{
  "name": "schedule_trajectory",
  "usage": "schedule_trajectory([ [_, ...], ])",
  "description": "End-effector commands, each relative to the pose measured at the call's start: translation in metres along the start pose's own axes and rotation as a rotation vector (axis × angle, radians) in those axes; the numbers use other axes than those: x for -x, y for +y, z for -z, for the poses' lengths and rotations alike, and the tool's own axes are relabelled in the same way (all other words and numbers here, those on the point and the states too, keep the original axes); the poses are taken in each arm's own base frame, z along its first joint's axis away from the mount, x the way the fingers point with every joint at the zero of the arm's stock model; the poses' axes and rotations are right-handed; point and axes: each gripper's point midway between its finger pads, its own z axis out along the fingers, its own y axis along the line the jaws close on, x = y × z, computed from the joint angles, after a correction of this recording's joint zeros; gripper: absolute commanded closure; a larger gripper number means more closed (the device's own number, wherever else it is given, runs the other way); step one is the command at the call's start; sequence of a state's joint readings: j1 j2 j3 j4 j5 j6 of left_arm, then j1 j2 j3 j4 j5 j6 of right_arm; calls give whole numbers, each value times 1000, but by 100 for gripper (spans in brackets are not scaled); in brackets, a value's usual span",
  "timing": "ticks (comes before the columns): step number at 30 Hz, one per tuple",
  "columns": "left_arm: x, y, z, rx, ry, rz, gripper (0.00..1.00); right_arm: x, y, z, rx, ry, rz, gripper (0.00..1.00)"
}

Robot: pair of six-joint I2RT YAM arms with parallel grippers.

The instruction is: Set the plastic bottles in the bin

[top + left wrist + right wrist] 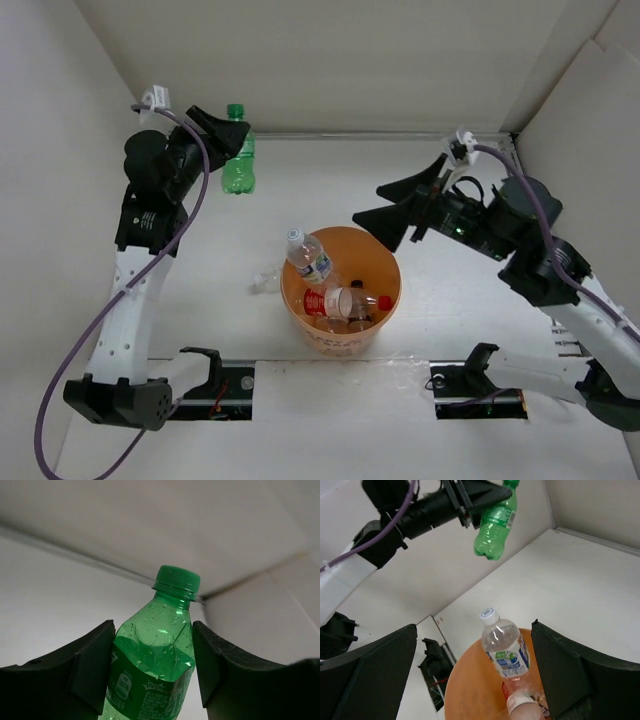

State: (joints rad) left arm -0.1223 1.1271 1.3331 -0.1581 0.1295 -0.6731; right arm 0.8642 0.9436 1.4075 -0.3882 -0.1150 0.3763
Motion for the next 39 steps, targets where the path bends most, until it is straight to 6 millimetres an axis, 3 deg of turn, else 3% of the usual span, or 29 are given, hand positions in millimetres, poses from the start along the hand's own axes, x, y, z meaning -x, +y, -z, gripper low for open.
schedule_trajectory([
  [1,4,-97,44,-458,87,-121,100,31,31,-18,145,-66,48,0],
  [2,8,-114,57,-537,88,-130,100,24,31,-33,163,-38,47,0],
  [4,13,-149,91,-719,102,-129,100,19,44,-44,248,-13,29,0],
  [5,16,-157,102,-762,99,-128,100,27,51,-49,284,-48,25,0],
  [10,20,-190,159,-999,97,-115,100,21,65,-82,377,-92,-19,0],
  [14,23,-195,165,-1019,102,-81,100,10,76,-109,421,-107,-43,0],
  [15,19,-194,166,-1031,118,-77,100,14,87,-110,453,-128,-41,0],
  [17,19,-194,170,-1037,123,-62,100,6,86,-128,432,-115,-53,0],
  [20,16,-191,170,-1033,131,-51,100,6,94,-145,434,-145,-63,0],
  [22,13,-189,170,-1030,134,-49,100,19,103,-150,446,-195,-64,0],
  [23,13,-190,171,-1029,138,-41,100,12,100,-161,440,-180,-66,0],
  [26,11,-187,168,-1023,145,-35,100,20,118,-167,495,-198,-61,0],
  [28,12,-188,172,-1028,139,-40,100,7,120,-177,502,-174,-55,0],
  [29,12,-188,172,-1028,139,-40,100,13,122,-175,507,-185,-54,0],
  [31,10,-187,174,-1027,140,-39,100,10,117,-181,481,-190,-49,16],
  [33,10,-186,173,-1028,134,-50,100,6,115,-182,476,-184,-38,38],
  [34,9,-184,170,-1007,144,-33,100,5,114,-179,475,-181,-38,77],
  [35,10,-185,170,-1003,140,-46,92,6,110,-179,453,-188,-43,88],
  [36,9,-182,167,-986,137,-44,80,-4,103,-179,426,-166,-34,93],
  [37,12,-183,165,-977,117,-62,63,2,102,-172,413,-175,-36,100],
  [38,13,-176,154,-918,109,-39,21,1,98,-169,390,-173,-25,100],
  [39,18,-177,154,-899,84,-49,0,-4,88,-167,341,-161,-9,100],
])
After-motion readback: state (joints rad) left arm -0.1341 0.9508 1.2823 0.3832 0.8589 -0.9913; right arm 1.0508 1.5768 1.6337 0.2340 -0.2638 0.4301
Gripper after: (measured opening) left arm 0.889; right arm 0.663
